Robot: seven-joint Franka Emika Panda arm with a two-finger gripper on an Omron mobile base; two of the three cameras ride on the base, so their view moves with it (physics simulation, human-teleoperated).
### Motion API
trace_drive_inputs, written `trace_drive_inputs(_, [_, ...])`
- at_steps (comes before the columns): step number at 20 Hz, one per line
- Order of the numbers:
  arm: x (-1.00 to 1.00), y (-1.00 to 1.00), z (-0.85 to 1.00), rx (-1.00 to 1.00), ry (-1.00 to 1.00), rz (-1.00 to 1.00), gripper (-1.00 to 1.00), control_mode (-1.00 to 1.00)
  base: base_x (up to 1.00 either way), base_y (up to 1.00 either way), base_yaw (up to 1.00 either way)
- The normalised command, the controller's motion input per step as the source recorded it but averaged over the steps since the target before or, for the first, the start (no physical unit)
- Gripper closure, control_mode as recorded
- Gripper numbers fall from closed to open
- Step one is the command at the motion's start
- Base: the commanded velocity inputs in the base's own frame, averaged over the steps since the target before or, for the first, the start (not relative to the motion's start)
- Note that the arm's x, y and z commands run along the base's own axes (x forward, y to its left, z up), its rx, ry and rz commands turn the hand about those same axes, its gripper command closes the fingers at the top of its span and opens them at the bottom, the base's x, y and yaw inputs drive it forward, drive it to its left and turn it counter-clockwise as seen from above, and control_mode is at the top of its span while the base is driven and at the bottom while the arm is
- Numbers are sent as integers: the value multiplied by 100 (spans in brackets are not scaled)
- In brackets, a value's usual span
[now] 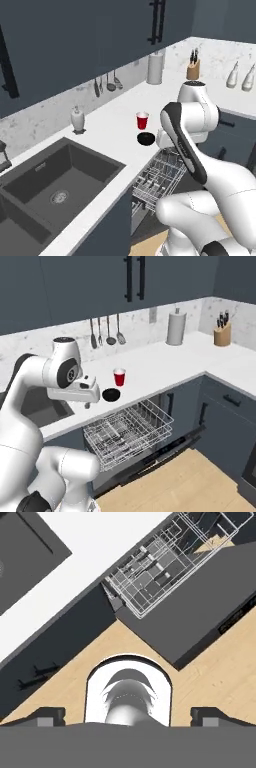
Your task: Pick up the cup and bowl from the counter, place them in the dishwasher, and close the dishwasher door.
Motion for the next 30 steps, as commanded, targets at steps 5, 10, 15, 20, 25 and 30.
trace_drive_inputs(5, [0, 0, 0, 0, 0, 0, -100, 100, 7, 51, -53])
trace_drive_inputs(10, [0, 0, 0, 0, 0, 0, -100, 100, 55, 24, -18])
trace_drive_inputs(15, [0, 0, 0, 0, 0, 0, -100, 100, 83, 4, 0])
trace_drive_inputs(20, [0, 0, 0, 0, 0, 0, -100, 100, 17, -7, -10])
trace_drive_inputs(25, [0, 0, 0, 0, 0, 0, -100, 100, 5, 0, -24])
trace_drive_inputs(30, [9, 0, -3, 3, -3, -2, -100, -100, 12, 0, -19])
